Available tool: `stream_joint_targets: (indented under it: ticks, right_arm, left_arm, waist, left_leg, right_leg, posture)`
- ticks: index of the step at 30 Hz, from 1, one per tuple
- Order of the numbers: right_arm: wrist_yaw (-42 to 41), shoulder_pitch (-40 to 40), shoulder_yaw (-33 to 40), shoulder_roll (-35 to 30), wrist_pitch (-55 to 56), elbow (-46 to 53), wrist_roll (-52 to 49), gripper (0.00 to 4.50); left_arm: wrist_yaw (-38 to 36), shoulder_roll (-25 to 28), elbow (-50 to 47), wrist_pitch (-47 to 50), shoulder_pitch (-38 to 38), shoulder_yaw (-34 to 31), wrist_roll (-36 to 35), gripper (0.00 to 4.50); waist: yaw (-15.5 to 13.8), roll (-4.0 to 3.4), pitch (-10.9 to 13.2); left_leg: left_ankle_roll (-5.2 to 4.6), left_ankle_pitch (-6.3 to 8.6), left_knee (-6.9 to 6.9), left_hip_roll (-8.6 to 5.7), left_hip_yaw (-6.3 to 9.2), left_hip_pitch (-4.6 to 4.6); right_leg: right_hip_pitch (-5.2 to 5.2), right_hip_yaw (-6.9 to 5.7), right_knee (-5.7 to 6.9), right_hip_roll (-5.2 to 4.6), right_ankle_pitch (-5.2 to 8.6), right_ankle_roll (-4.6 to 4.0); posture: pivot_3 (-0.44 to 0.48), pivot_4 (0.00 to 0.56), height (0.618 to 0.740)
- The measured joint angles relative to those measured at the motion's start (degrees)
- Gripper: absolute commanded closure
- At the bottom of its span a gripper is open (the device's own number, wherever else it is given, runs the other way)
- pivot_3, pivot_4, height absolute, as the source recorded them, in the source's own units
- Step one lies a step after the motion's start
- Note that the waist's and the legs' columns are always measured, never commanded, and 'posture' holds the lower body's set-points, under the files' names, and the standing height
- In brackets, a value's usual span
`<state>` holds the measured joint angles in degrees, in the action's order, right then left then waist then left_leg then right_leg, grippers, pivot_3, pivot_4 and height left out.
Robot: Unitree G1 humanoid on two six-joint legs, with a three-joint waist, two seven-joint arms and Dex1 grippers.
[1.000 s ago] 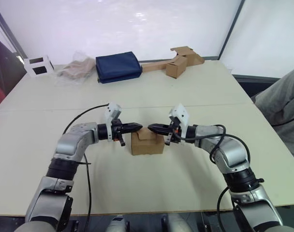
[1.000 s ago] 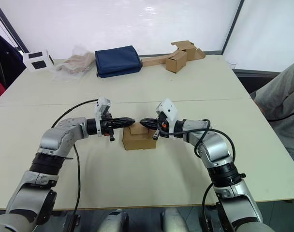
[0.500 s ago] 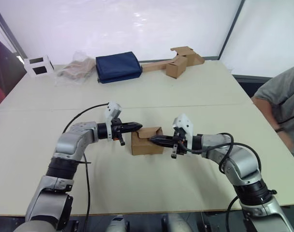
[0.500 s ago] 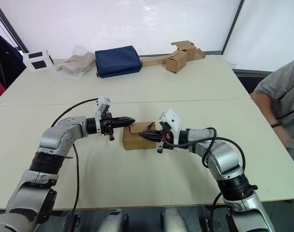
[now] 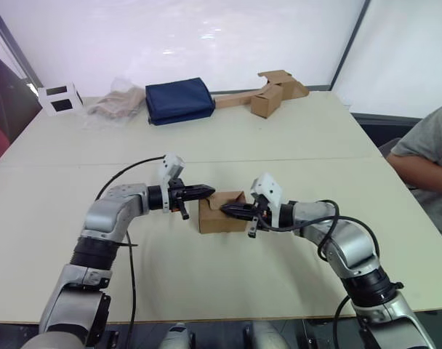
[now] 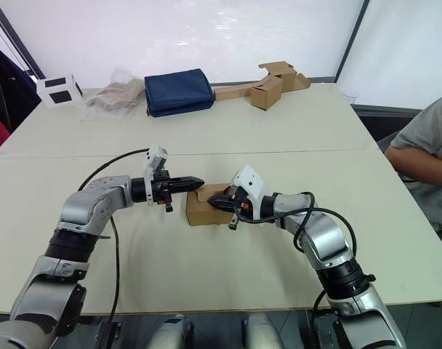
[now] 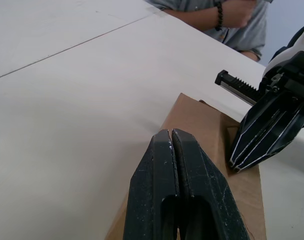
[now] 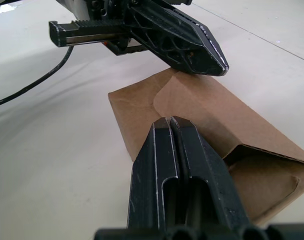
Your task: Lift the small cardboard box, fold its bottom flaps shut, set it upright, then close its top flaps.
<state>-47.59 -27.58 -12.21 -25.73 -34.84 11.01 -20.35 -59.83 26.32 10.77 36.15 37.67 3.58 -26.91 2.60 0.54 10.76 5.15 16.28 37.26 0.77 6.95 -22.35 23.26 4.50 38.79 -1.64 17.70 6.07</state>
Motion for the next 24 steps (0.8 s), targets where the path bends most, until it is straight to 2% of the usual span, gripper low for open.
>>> stream_joint_targets:
  ticks: [24]
  right_arm:
    - [1.4, -1.7, -0.5, 2.0, 1.5, -2.9, 2.7, 4.5]
  left_arm:
    - [0.0, -0.7, -0.8, 0.4, 0.0, 0.0, 0.1, 4.47]
  waist:
    - [0.0, 0.0, 0.0]
  left_leg:
    - [0.0, 0.0, 0.01, 0.0, 0.0, 0.0]
  right_leg:
    - [0.0, 0.0, 0.0, 0.0, 0.0, 0.0]
  posture:
    - [0.0, 0.15, 0.74]
